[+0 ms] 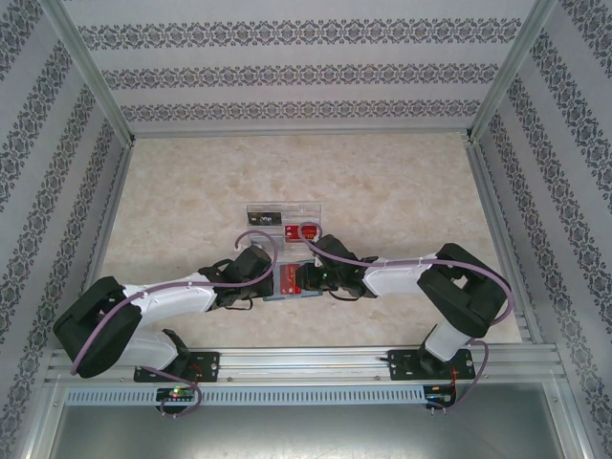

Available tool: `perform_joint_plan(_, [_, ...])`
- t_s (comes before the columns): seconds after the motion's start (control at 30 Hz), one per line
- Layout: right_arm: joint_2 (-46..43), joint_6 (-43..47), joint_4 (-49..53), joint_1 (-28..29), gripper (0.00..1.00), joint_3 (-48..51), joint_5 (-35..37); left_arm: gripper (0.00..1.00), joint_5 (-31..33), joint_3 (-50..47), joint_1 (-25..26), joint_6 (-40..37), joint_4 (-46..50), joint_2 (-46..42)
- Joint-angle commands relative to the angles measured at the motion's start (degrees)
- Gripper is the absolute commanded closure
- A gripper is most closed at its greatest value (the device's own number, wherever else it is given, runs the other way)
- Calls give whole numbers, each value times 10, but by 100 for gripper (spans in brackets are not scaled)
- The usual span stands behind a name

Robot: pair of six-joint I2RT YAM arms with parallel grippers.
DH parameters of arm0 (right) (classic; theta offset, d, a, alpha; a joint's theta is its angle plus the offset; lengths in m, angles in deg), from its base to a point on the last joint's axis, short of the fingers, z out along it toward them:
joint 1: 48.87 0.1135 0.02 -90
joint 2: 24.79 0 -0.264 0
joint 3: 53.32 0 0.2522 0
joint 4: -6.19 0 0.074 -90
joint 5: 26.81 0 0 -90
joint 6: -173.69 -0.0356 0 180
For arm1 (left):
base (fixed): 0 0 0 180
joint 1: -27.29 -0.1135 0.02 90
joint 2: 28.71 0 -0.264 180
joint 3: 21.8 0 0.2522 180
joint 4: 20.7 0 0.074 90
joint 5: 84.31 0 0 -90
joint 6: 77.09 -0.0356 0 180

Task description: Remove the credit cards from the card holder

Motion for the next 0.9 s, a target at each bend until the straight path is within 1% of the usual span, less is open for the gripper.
perform_joint_plan(0.0, [12, 3, 2, -2, 88, -5, -3, 100, 4, 3, -4, -1, 41, 14])
perform_joint_plan(0.03, [10, 3, 2, -3, 93, -4, -2, 100, 5, 3, -4, -1, 42, 14])
perform_joint_plan(0.07, [7, 3, 4, -3, 96, -2, 1, 100, 6, 4, -4, 0, 45, 13])
perform_joint_plan(0.17, [-4, 5, 10, -5, 100, 7, 7, 100, 17, 5, -4, 0, 59, 12])
perform_joint_plan(0.33, [-23, 13, 19, -20, 100, 27, 7, 100, 43, 14, -3, -1, 98, 15])
perform_joint_plan(0.57, [-68, 33, 36, -46, 100, 58, 2, 100, 39, 10, -3, -5, 95, 4])
perform_joint_plan(0.73, [-134, 72, 76, -50, 100, 61, -2, 100, 25, 14, -4, -15, 91, -15])
perform_joint_plan(0.87, [-205, 121, 132, -49, 100, 46, 17, 100, 18, 19, -4, -23, 91, -43])
